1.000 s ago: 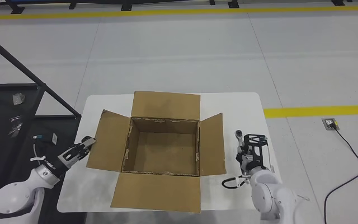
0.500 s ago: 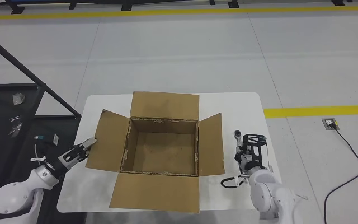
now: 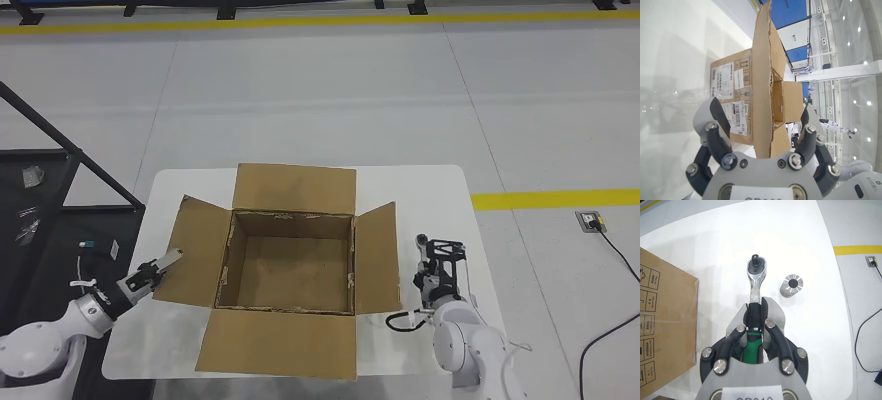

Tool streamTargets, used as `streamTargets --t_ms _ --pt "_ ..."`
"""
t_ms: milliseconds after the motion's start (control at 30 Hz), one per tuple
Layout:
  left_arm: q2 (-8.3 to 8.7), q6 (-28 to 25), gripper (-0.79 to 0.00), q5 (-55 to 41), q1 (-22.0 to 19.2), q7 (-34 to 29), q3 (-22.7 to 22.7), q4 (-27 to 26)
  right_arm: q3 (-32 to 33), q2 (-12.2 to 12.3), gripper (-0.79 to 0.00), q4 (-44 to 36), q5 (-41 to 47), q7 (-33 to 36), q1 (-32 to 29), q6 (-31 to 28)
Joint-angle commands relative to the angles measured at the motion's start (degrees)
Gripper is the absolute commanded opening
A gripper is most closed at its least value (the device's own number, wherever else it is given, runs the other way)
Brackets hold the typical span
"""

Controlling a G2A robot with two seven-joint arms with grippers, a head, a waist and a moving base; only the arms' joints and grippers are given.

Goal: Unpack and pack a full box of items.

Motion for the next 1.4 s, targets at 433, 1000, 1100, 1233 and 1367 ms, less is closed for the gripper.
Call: streamTargets --t_ms 433,1000,1100,1233,1367 --pt "0.36 -0.1 -0.785 -1.5 0.4 0.9 -1.0 1.1 -2.0 -0.1 -0.785 3.8 -1.9 -1.6 1.2 5.0" --pt "1.1 -1.7 -0.785 -3.0 0.2 -0.2 -3.8 3.9 0.2 0.2 -0.785 12.1 -5.5 -0.8 6.5 8.0" --pt "1.19 -1.8 -0.785 -2.9 0.1 -0.3 -3.7 4.4 0.6 0.2 -0.785 11.5 -2.8 -1.6 6.1 6.7" --pt "1.23 -2.1 -0.785 -3.0 0.0 -0.4 -3.2 4.5 0.6 0.3 -0.785 12.1 -2.8 -1.5 5.8 6.0" --pt "1.29 -1.9 -0.018 -2.9 -0.2 -0.6 -2.7 4.3 -0.3 0.2 -0.785 13.6 -3.2 -1.6 6.3 6.5"
